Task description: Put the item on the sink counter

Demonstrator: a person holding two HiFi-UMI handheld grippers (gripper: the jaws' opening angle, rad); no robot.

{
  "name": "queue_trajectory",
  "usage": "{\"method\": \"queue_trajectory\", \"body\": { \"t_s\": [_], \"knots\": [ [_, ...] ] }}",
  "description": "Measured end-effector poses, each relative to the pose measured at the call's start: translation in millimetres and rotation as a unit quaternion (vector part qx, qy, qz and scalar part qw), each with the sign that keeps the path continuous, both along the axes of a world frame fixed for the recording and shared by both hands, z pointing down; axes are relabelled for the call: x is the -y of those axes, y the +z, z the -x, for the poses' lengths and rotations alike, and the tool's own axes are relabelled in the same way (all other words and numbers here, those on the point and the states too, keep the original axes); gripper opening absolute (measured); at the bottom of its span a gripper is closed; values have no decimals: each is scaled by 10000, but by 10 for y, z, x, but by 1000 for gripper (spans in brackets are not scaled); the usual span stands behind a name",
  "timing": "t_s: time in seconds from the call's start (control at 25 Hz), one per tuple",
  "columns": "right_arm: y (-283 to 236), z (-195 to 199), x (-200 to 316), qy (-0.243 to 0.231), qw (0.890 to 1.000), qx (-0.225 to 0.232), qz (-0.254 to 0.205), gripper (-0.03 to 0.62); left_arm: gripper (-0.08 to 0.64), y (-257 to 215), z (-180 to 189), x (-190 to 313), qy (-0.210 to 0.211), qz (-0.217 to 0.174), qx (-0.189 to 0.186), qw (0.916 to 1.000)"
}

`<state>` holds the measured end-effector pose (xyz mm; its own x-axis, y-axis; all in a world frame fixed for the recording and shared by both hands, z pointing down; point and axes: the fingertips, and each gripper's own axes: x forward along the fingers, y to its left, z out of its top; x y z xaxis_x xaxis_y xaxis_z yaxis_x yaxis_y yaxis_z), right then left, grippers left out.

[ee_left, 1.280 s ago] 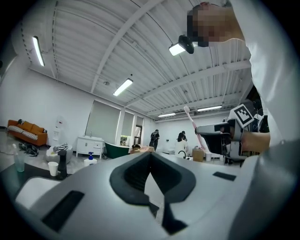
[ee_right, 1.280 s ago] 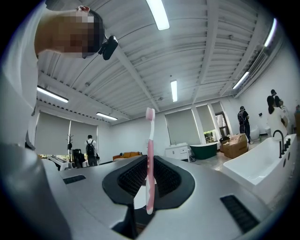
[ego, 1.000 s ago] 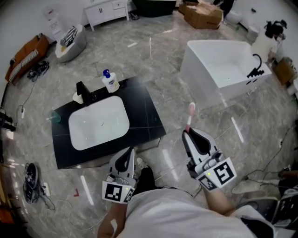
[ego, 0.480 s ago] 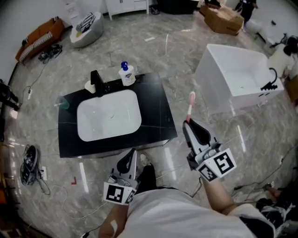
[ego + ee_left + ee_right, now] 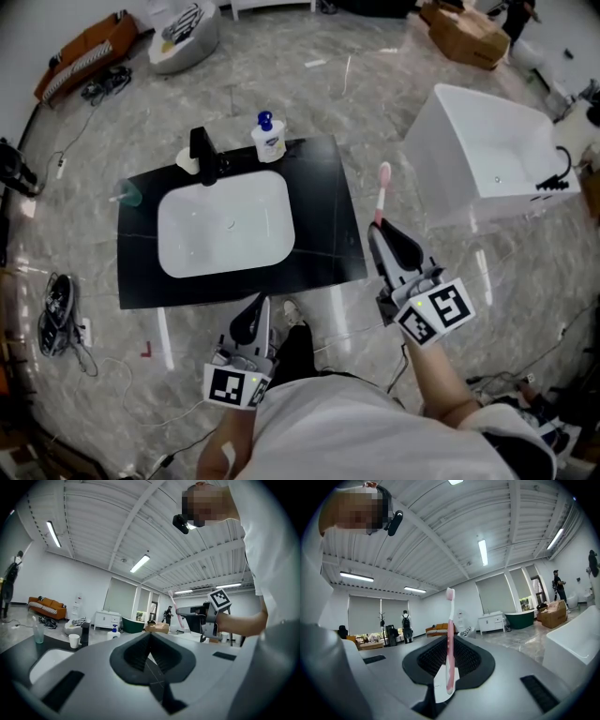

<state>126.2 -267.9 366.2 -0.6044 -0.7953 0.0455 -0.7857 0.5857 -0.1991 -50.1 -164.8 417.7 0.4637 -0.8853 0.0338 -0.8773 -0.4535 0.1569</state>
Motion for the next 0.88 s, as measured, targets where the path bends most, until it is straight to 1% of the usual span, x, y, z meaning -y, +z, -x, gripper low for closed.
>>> {"method": "queue_trajectory", "body": {
  "t_s": [0.2,0.6,0.76,0.88],
  "knots": [
    [124,100,237,11,9999,-62,147,66,3,71,33,155,58,206,-54,9998],
    [387,171,572,138,9985,-165,498,66,3,33,42,549,299,128,-16,9995],
    [516,203,678,156,9974,-274,651,66,3,5,57,643,366,116,-43,9993],
    [596,240,752,191,9966,-300,746,66,3,12,120,710,340,176,-120,9992]
  ]
}}
